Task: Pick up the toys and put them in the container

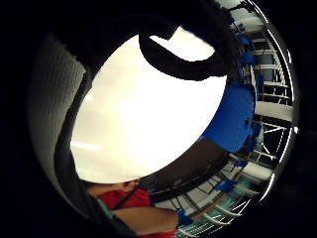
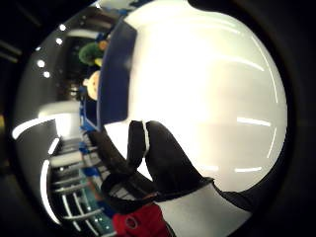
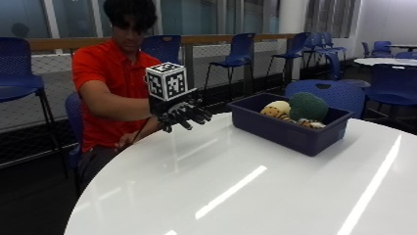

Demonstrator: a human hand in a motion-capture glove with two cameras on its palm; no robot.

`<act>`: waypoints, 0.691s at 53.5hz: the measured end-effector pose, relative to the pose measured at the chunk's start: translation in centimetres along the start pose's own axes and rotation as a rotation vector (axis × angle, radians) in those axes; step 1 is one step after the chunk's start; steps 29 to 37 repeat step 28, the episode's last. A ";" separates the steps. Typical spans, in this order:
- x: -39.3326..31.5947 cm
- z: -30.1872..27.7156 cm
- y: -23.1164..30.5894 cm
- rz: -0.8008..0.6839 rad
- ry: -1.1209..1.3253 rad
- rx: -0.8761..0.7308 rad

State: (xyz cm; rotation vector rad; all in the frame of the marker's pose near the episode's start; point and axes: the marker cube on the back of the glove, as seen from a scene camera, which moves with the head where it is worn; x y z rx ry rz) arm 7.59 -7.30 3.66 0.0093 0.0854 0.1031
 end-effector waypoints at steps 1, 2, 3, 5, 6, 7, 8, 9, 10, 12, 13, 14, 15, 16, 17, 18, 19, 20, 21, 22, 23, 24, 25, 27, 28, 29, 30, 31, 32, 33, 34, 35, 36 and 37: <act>0.3 -0.2 0.0 0.007 -0.005 0.006; 0.5 -0.4 0.0 0.015 -0.009 0.011; 0.7 -0.5 0.0 0.024 -0.012 0.017; 0.8 -0.6 -0.1 0.042 -0.008 0.026; 0.8 -0.7 -0.1 0.050 0.001 0.032; 0.8 -0.7 -0.2 0.059 0.013 0.037; 0.8 -0.7 -0.3 0.067 0.026 0.042; 0.8 -0.8 -0.4 0.075 0.037 0.045; 0.8 -0.8 -0.5 0.080 0.045 0.046; 0.6 -0.8 -0.7 0.088 0.054 0.044; 0.5 -0.8 -0.7 0.090 0.056 0.043; 0.4 -0.8 -0.8 0.092 0.058 0.042; 0.4 -0.8 -0.8 0.093 0.061 0.043; 0.3 -0.8 -0.8 0.094 0.064 0.044; 0.3 -0.9 -0.9 0.093 0.065 0.047; 0.3 -0.9 -0.9 0.091 0.063 0.048; 0.3 -1.0 -0.9 0.088 0.056 0.048; 0.3 -1.0 -0.9 0.083 0.045 0.047; 0.3 -1.1 -0.8 0.079 0.031 0.045; 0.3 -1.1 -0.8 0.075 0.018 0.042; 0.3 -1.1 -0.7 0.071 0.006 0.040; 0.4 -1.1 -0.7 0.067 -0.004 0.038; 0.5 -1.1 -0.7 0.064 -0.012 0.036; 0.6 -1.1 -0.7 0.061 -0.022 0.034; 0.6 -1.1 -0.7 0.061 -0.024 0.033; 0.6 -1.1 -0.7 0.061 -0.024 0.033; 0.6 -1.1 -0.7 0.061 -0.024 0.033; 0.6 -1.1 -0.7 0.061 -0.024 0.033; 0.6 -1.1 -0.7 0.061 -0.024 0.033; 0.6 -1.1 -0.7 0.061 -0.024 0.033; 0.6 -1.1 -0.7 0.061 -0.024 0.033; 0.6 -1.1 -0.7 0.061 -0.024 0.033; 0.6 -1.1 -0.7 0.061 -0.024 0.033; 0.6 -1.1 -0.7 0.061 -0.024 0.033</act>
